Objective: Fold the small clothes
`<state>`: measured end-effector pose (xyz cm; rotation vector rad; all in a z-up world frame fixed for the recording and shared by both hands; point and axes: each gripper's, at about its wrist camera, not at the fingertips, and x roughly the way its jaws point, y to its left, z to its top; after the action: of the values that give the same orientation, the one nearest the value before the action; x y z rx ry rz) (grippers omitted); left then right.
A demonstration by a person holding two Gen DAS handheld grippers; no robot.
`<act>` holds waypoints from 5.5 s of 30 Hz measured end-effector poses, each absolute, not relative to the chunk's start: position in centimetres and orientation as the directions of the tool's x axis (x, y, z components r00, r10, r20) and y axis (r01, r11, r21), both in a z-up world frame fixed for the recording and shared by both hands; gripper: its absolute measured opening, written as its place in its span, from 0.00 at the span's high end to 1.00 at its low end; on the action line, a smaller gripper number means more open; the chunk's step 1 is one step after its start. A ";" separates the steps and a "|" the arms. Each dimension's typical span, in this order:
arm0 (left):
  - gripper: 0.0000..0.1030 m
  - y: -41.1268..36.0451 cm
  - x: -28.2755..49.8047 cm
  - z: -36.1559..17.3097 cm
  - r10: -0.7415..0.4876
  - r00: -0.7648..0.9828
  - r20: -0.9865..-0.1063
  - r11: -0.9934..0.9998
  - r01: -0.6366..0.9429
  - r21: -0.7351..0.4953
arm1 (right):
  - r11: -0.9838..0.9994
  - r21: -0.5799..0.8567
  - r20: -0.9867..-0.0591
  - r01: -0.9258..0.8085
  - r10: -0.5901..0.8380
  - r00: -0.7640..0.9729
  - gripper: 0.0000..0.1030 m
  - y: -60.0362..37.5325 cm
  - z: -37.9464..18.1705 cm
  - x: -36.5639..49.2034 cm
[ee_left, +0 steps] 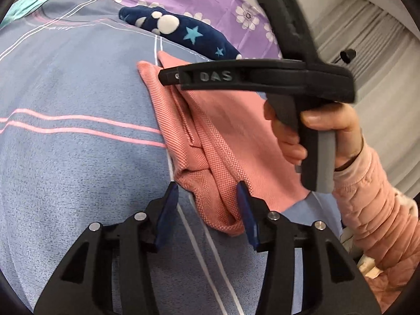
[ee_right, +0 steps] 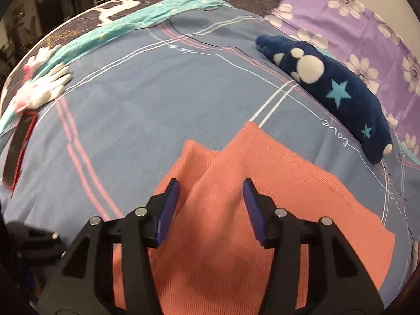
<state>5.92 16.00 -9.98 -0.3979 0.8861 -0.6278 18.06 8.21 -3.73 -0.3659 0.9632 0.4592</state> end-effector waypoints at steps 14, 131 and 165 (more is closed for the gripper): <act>0.89 17.8 5.2 -11.4 -0.694 0.466 -0.549 0.704 0.277 -0.654 | 0.849 0.141 -0.822 -0.510 0.388 0.418 0.93 6.7 -3.5 20.1; 0.88 -22.2 19.4 -3.5 -0.452 0.403 -0.796 0.835 0.506 -0.218 | 0.818 0.573 -0.553 -0.046 0.428 0.715 0.93 -30.6 -5.5 -2.0; 0.22 -10.5 4.0 -7.1 -0.186 0.634 -0.750 0.862 0.472 0.185 | 0.907 0.416 -0.647 0.064 0.245 0.722 0.98 -32.2 -5.6 -2.8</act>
<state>4.00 -10.48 -7.06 0.3864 0.8012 -0.3870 -2.81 -32.17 -5.64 0.4326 0.7638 0.1037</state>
